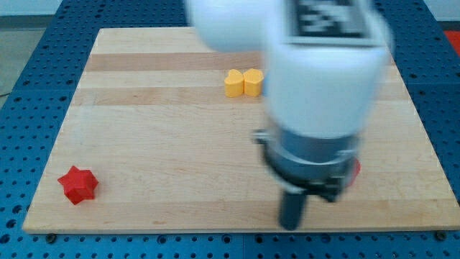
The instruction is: Push the red circle towards left
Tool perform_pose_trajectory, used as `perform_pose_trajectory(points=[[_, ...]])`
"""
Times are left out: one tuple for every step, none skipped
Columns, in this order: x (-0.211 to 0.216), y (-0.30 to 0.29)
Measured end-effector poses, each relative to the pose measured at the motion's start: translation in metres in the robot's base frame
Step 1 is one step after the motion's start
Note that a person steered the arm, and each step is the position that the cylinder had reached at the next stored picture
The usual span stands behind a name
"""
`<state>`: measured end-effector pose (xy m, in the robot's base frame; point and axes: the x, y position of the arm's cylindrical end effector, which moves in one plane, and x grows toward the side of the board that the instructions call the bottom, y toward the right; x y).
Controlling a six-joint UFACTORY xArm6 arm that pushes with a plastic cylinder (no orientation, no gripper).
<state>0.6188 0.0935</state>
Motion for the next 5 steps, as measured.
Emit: perform_pose_trajectory(points=[[-0.012,0.075],[-0.041,0.115],[-0.072,0.092],[-0.082,0.033],[-0.082,0.02]])
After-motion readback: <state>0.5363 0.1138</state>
